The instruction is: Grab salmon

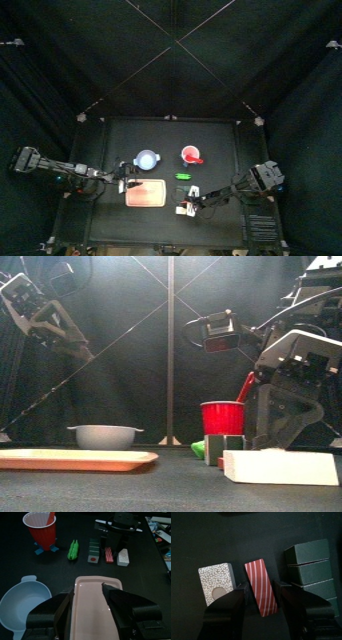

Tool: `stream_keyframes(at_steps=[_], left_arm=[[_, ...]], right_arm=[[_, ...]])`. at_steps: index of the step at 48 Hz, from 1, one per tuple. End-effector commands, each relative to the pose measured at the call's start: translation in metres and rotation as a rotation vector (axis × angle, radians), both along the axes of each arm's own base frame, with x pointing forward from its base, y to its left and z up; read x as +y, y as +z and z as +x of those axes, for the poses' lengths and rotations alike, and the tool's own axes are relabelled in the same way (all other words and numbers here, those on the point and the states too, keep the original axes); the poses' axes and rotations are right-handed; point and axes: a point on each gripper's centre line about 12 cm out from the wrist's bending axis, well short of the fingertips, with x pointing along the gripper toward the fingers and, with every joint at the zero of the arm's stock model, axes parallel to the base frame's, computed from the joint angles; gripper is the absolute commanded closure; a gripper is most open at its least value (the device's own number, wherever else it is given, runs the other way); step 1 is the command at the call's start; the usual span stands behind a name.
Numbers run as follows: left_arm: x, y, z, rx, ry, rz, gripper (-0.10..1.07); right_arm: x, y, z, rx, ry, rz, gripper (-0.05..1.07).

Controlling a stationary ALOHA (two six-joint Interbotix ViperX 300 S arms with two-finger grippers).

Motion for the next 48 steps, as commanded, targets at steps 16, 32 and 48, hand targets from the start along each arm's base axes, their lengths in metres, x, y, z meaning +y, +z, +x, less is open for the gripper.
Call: stream_keyframes(at_steps=[16, 32, 48], left_arm=[[0.0, 0.004, 0.002, -0.011, 0.0, -0.001, 0.12], [0.0, 0.004, 0.002, -0.011, 0.0, -0.001, 0.12], [0.0, 0.004, 0.002, -0.011, 0.0, -0.001, 0.12]], right_arm=[[-0.004, 0.008, 0.002, -0.017, -0.013, 0.0, 0.38], [-0.007, 0.038, 0.002, -0.072, -0.029, -0.008, 0.4], [-0.006, 0.039, 0.004, -0.076, -0.028, -0.006, 0.4]])
